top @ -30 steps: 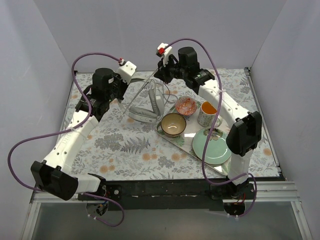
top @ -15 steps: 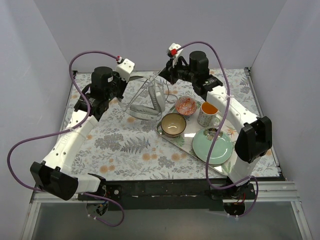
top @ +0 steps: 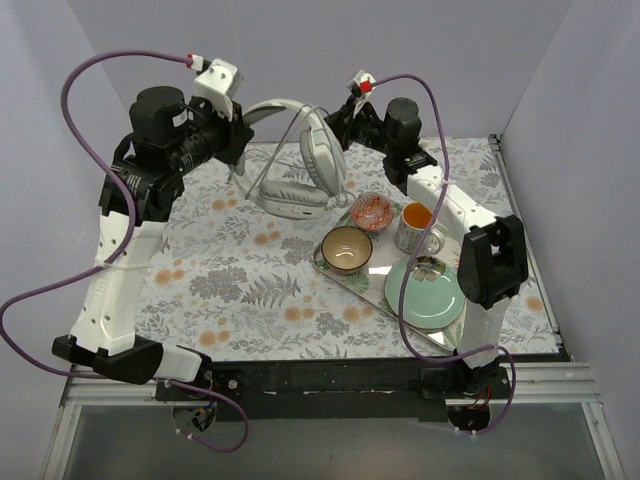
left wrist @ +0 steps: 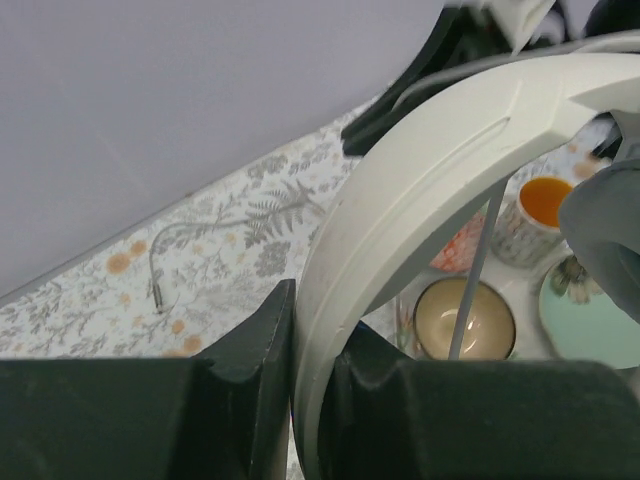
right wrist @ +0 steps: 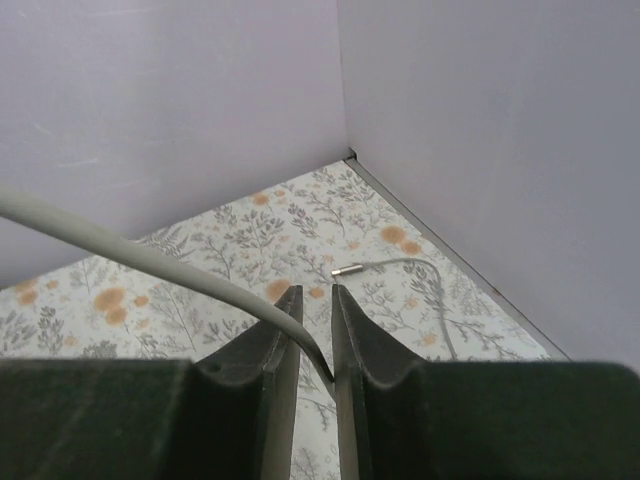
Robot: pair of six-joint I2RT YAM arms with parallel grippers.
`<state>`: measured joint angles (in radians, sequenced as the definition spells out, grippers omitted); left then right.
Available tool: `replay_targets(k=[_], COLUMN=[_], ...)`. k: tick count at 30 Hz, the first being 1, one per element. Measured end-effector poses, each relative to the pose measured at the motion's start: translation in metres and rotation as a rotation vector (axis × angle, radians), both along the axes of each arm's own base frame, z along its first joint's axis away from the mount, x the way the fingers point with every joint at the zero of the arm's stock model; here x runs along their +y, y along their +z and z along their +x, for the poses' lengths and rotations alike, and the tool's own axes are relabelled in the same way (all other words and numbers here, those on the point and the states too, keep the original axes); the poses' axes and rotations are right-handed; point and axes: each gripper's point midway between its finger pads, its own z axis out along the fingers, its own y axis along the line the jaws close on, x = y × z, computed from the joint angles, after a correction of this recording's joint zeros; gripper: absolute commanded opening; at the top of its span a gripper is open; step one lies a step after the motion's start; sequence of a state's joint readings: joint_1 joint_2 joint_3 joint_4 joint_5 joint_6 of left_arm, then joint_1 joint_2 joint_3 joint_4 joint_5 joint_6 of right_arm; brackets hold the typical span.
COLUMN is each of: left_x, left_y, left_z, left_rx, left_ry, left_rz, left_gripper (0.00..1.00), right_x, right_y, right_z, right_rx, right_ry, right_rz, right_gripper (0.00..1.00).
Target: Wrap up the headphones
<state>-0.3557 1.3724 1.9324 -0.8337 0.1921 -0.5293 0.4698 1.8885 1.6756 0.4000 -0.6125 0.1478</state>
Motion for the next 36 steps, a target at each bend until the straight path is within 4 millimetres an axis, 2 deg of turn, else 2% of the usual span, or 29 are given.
replay_targets(k=[4, 8, 12, 19, 21, 22, 26, 29, 36], left_x=[-0.003, -0.004, -0.002, 0.009, 0.014, 0.016, 0.026, 0.035, 0.078], left_y=[0.037, 0.051, 0.064, 0.089, 0.094, 0.096, 0.101, 0.097, 0.055], left_z=[-0.001, 0.004, 0.012, 0.018, 0.020, 0.022, 0.029, 0.041, 0.105], left_rx=[-0.043, -0.047, -0.066, -0.128, -0.142, -0.149, -0.171, -0.164, -0.048], left_ry=[0.013, 0.040, 0.081, 0.167, 0.198, 0.214, 0.283, 0.332, 0.489], left_rz=[-0.092, -0.153, -0.203, -0.287, -0.307, -0.315, -0.345, -0.375, -0.491], left_gripper=[0.00, 0.00, 0.00, 0.00, 0.00, 0.00, 0.00, 0.00, 0.00], right_x=[0.018, 0.045, 0.065, 0.078, 0.080, 0.080, 0.086, 0.089, 0.109], right_y=[-0.017, -0.046, -0.085, -0.149, -0.161, -0.165, -0.166, -0.177, -0.219], right_z=[0.008, 0.008, 0.010, 0.021, 0.020, 0.020, 0.014, 0.003, -0.039], right_rx=[0.050, 0.109, 0.183, 0.285, 0.309, 0.317, 0.312, 0.311, 0.324], right_ry=[0.023, 0.034, 0.027, 0.006, 0.004, 0.004, 0.018, 0.031, 0.062], right_rz=[0.085, 0.100, 0.078, 0.020, 0.005, 0.000, -0.003, -0.040, -0.281], right_gripper=[0.29, 0.30, 0.30, 0.28, 0.24, 0.17, 0.10, 0.05, 0.01])
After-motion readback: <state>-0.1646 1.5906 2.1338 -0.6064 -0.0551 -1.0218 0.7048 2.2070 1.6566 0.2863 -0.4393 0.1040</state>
